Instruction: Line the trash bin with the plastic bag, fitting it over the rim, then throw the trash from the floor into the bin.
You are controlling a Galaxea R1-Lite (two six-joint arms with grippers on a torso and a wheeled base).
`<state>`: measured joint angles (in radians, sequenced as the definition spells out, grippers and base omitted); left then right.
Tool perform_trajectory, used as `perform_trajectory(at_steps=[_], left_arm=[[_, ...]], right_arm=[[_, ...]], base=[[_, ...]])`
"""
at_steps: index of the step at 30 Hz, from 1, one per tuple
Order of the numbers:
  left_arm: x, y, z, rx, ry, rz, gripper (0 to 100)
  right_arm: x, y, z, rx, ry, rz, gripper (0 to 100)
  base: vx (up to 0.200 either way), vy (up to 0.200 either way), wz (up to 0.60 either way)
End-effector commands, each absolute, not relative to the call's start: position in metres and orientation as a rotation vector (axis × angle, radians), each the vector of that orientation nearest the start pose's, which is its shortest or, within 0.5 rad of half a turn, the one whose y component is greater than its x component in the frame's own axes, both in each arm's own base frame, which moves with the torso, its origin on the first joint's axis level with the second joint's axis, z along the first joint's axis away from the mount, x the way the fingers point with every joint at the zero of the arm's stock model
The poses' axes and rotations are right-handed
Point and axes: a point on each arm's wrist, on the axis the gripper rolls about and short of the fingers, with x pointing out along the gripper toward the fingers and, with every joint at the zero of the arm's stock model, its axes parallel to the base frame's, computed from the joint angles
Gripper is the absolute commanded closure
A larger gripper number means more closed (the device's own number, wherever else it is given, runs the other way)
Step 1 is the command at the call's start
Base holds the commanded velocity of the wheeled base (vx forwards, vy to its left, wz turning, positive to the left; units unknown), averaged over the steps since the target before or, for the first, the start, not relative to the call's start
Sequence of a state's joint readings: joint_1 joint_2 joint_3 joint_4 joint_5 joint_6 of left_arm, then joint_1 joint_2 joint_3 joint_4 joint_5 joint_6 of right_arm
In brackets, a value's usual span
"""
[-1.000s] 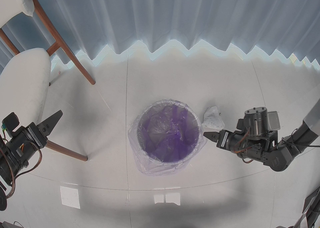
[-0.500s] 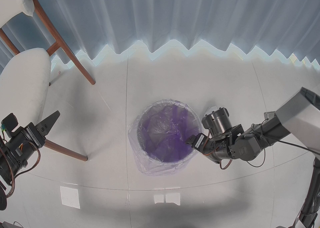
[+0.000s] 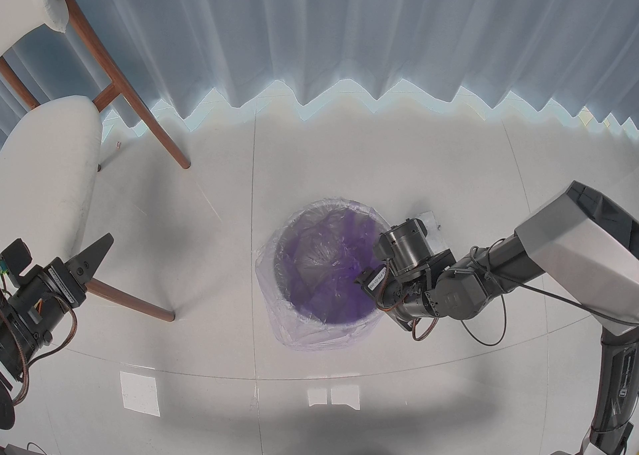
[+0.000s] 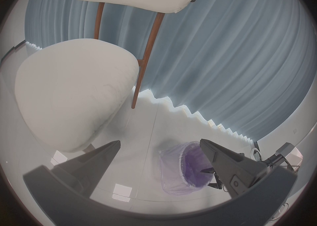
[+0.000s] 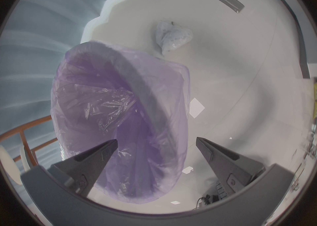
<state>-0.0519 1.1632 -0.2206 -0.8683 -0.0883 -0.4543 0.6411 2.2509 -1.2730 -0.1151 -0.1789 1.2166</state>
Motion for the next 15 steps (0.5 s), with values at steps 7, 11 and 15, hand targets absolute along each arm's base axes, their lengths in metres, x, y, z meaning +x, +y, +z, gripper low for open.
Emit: perform_trajectory(at_steps=[7,11,15], left_arm=[[0.1462,-0.0069,0.1731,-0.455,0.09,-0.106,0],[0.1458,-0.0065,0.1729,-0.455,0.089,-0.103,0],[0.1455,-0.0062,0.1731,-0.454,0.087,-0.102,0]], right_arm=[[0.3454,0.2634,0.045,0.85,0.93,-0.19,0],[0.345,0.263,0.0443,0.85,0.929,-0.195,0],[0.3455,0.2635,0.0437,0.86,0.929,-0.2,0]], base=[[0.0,0.0,0.0],[0.0,0.0,0.0],[0.0,0.0,0.0]])
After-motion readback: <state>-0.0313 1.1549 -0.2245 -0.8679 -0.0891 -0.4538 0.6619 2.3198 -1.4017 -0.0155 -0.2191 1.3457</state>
